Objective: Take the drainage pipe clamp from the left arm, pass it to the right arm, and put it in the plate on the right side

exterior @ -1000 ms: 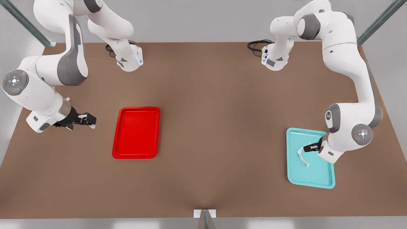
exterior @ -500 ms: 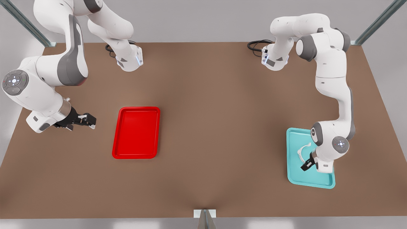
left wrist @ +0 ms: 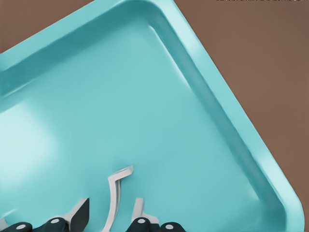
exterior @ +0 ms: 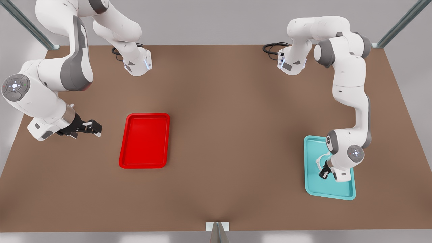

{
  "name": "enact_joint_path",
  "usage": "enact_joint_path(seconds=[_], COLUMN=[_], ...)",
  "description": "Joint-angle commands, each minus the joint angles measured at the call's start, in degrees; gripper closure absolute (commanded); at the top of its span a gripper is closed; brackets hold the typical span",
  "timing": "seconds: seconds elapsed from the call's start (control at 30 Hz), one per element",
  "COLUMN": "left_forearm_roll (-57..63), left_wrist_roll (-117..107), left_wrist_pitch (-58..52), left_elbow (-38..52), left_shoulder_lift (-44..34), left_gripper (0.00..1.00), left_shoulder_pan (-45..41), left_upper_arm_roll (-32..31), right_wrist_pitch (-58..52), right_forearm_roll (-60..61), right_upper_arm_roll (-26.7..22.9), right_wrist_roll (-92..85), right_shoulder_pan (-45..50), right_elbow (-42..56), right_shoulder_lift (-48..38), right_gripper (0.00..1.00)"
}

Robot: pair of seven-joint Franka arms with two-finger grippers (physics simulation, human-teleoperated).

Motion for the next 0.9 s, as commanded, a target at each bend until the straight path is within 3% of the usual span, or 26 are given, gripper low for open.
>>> enact_joint_path(seconds=[0.0, 0.3, 0.47, 0.7, 0.8, 0.87], left_forearm_roll=[0.2, 0.2, 0.2, -2.9, -11.1, -14.4], left_wrist_roll=[-9.2, -9.2, -9.2, -7.6, -28.6, -46.9], left_wrist_pitch=[0.2, 0.4, -0.7, -24.5, -30.5, -30.9], left_elbow=[0.0, 0.3, 1.4, 13.0, 14.9, 15.4], left_shoulder_lift=[0.0, 0.7, 0.5, -1.0, -2.6, -3.5], left_gripper=[0.44, 0.79, 0.79, 0.79, 0.79, 0.79], left_shoulder_pan=[0.0, 0.0, 0.2, -0.6, -5.9, -7.1], left_upper_arm_roll=[0.0, 0.0, 0.0, -1.0, -2.3, -7.3], right_wrist_pitch=[0.0, 0.0, 0.0, 0.0, 0.0, 0.0], right_forearm_roll=[0.0, 0.1, 0.1, 0.1, 0.1, 0.1], right_upper_arm_roll=[0.0, 0.0, 0.0, 0.0, 0.0, 0.0], right_wrist_roll=[-0.3, -0.2, -0.2, -0.3, -0.3, -0.3], right_shoulder_pan=[0.0, 0.0, 0.0, 0.0, 0.0, 0.0], right_elbow=[0.0, 0.0, 0.0, 0.0, 0.0, 0.0], right_shoulder_lift=[-0.1, -0.1, -0.1, -0.1, 0.0, 0.0], right_gripper=[0.0, 0.0, 0.0, 0.0, 0.0, 0.0])
